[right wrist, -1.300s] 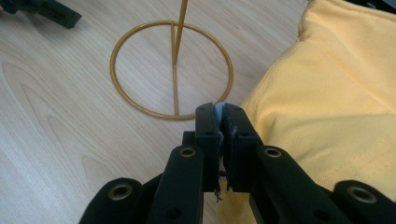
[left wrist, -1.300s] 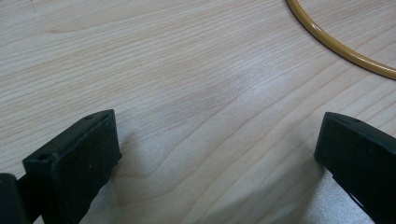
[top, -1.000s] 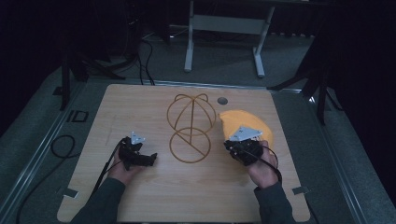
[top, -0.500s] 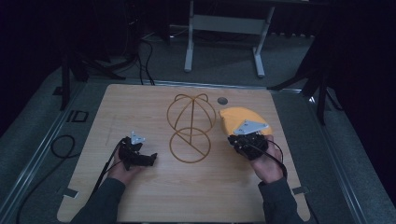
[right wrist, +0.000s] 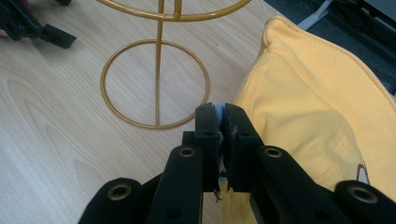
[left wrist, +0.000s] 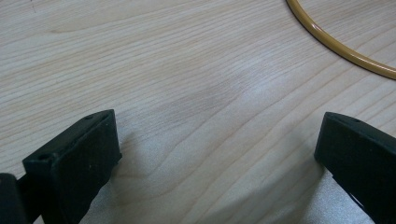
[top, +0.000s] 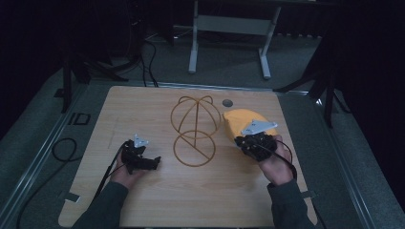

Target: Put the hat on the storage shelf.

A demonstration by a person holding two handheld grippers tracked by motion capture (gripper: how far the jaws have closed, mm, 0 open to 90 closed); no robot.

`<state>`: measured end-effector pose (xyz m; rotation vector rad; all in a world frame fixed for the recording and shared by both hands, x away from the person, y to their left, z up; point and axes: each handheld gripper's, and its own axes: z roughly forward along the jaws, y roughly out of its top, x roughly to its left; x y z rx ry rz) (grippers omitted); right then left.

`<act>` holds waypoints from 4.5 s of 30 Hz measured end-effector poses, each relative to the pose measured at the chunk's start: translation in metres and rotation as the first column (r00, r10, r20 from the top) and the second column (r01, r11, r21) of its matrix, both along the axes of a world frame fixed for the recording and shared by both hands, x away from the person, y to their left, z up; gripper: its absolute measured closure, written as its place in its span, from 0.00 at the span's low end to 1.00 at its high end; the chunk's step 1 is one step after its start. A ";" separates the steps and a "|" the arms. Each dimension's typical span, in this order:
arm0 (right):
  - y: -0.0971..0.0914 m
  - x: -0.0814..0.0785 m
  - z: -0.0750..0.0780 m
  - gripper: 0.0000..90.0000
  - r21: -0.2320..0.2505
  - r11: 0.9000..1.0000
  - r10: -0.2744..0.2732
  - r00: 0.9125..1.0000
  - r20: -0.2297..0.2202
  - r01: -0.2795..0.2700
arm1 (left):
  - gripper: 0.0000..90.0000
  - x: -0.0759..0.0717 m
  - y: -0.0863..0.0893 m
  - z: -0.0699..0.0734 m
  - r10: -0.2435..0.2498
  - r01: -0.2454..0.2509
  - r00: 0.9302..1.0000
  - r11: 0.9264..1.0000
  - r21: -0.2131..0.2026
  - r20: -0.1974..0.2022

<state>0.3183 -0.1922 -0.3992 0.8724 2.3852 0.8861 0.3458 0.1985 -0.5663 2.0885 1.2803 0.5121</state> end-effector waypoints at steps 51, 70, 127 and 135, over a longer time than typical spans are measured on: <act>-0.019 0.040 0.041 0.94 -0.011 1.000 0.011 0.995 -0.101 -0.013 | 0.00 0.000 0.000 0.000 0.001 -0.001 1.000 1.000 -0.002 -0.001; -0.024 0.072 0.048 0.94 -0.058 0.998 -0.007 0.990 -0.143 -0.001 | 0.00 0.000 0.000 0.000 0.001 -0.001 1.000 1.000 0.000 0.000; -0.031 0.099 0.021 0.61 -0.194 0.971 0.078 0.950 -0.303 -0.142 | 0.00 0.000 0.000 0.000 0.002 -0.002 1.000 1.000 -0.002 0.002; -0.029 0.101 0.015 0.59 -0.214 0.960 0.097 0.929 -0.358 -0.183 | 0.00 0.000 0.000 0.000 0.002 -0.002 1.000 1.000 -0.002 0.002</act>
